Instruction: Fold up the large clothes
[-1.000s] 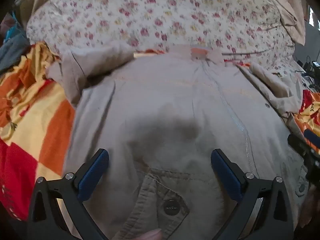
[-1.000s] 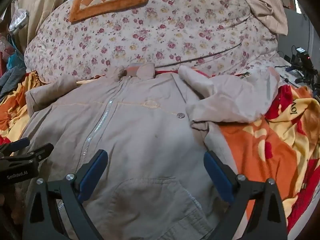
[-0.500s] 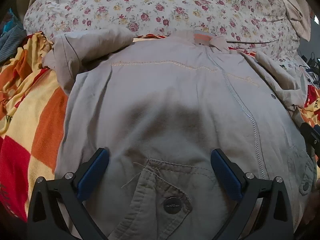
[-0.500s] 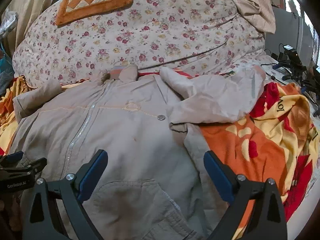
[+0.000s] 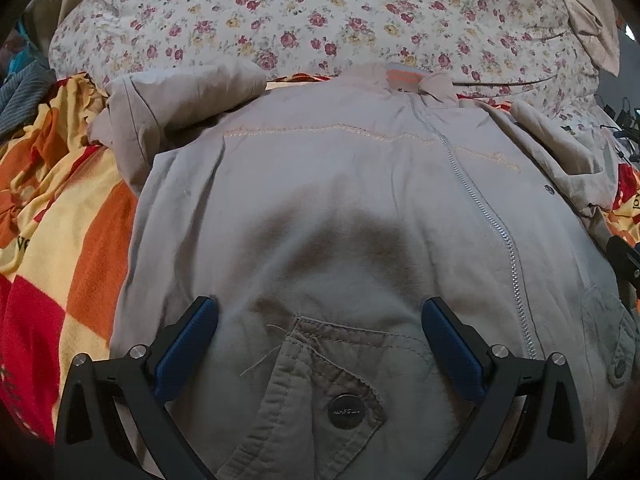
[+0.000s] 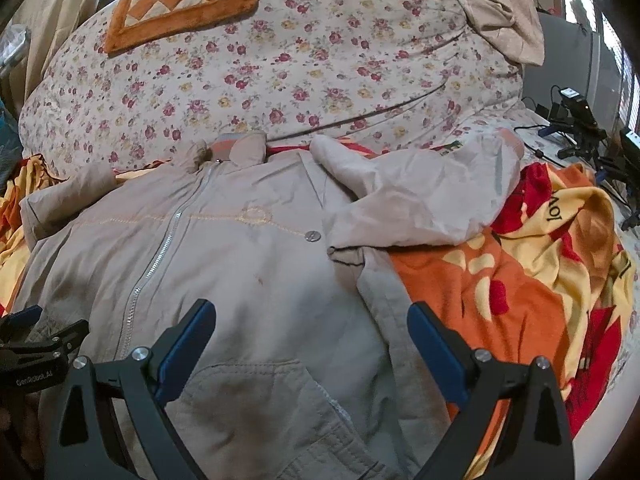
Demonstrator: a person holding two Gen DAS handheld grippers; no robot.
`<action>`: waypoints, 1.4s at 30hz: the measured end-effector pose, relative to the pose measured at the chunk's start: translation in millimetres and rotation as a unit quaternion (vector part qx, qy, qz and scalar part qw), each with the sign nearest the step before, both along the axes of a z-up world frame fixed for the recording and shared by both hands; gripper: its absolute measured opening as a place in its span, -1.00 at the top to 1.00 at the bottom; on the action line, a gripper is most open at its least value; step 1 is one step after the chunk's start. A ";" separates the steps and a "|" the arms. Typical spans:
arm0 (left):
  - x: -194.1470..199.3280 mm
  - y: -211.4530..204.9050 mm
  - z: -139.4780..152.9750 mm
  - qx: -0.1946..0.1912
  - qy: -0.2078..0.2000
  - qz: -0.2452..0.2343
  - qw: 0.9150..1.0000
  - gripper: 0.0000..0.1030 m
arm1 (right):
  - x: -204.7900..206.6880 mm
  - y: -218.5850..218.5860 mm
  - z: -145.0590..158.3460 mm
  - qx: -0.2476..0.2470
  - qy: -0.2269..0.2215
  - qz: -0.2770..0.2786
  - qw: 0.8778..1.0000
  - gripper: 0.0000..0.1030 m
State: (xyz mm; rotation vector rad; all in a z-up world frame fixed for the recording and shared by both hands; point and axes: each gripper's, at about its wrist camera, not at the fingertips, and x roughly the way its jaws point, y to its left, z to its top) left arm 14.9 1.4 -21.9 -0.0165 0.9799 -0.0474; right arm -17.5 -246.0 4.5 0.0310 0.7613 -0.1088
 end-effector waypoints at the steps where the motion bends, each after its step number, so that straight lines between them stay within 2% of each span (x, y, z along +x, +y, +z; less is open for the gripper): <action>1: 0.7 0.0 -0.1 0.001 0.002 0.001 1.000 -0.83 | -0.2 0.0 -0.1 0.000 0.000 0.000 1.000 -0.92; 27: -4.0 -4.1 -4.2 0.017 -0.014 -0.007 1.000 -0.84 | -3.4 -6.9 5.2 0.009 -0.001 -0.007 1.000 -0.92; 42: -7.1 -1.4 -4.6 0.011 -0.026 -0.007 1.000 -0.85 | -1.5 -8.4 3.2 0.002 0.004 -0.017 1.000 -0.92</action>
